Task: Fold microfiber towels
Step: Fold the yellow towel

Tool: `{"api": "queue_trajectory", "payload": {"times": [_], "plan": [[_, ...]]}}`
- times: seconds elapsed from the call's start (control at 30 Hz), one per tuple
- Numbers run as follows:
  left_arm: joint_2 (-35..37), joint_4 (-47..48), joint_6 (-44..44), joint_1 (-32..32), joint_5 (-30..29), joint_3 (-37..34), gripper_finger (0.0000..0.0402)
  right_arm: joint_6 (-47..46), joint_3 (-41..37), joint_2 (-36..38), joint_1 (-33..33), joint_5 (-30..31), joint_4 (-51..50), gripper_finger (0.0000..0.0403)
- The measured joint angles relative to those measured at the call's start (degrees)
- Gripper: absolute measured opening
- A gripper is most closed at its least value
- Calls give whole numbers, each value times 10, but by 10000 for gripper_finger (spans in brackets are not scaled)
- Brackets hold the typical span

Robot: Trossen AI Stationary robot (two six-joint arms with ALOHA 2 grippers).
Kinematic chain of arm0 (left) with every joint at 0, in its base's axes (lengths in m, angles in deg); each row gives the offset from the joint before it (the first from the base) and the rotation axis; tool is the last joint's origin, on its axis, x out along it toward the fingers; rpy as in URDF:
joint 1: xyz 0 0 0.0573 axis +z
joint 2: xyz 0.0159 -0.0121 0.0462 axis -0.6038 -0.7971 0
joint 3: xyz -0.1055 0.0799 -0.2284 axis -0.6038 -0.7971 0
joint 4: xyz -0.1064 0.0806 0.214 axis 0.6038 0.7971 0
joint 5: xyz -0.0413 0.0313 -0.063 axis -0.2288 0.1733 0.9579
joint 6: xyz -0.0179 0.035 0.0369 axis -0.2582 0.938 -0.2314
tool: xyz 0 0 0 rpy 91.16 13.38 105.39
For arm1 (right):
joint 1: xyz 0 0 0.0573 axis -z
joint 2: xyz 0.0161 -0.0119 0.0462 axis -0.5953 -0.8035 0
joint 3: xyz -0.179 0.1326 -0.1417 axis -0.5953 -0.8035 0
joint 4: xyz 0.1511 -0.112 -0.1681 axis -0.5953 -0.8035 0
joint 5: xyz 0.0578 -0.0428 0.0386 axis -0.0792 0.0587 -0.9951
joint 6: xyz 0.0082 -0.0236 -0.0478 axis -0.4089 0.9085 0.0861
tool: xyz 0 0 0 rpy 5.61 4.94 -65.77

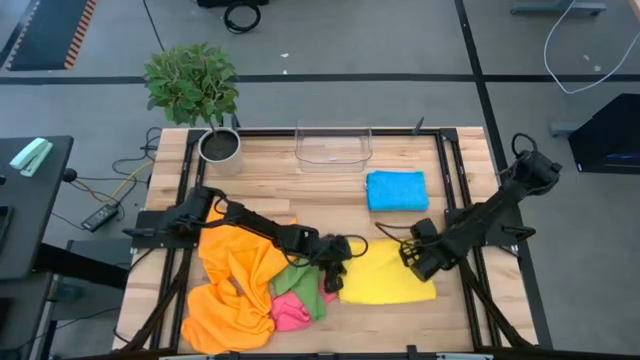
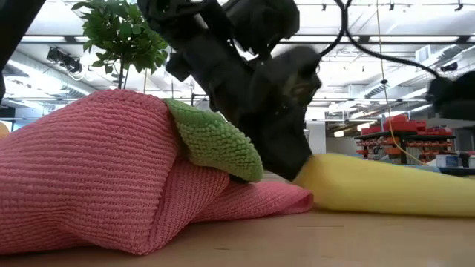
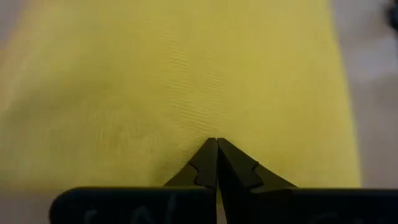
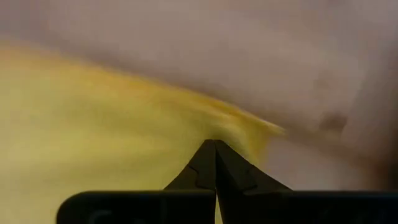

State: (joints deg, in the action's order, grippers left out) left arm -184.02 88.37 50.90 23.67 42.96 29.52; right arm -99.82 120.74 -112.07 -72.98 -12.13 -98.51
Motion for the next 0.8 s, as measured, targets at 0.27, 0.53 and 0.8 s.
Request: {"api": "queue_trajectory", "payload": {"times": [0.27, 0.53, 0.8], "plan": [[31, 12, 46, -4, 28, 52, 7, 166, 116, 1, 72, 69, -102, 2], [29, 67, 151, 38, -15, 81, 6, 83, 166, -12, -85, 23, 35, 2], [-24, 87, 180, 57, -4, 80, 6, -125, 122, -85, -211, -7, 57, 2]]}}
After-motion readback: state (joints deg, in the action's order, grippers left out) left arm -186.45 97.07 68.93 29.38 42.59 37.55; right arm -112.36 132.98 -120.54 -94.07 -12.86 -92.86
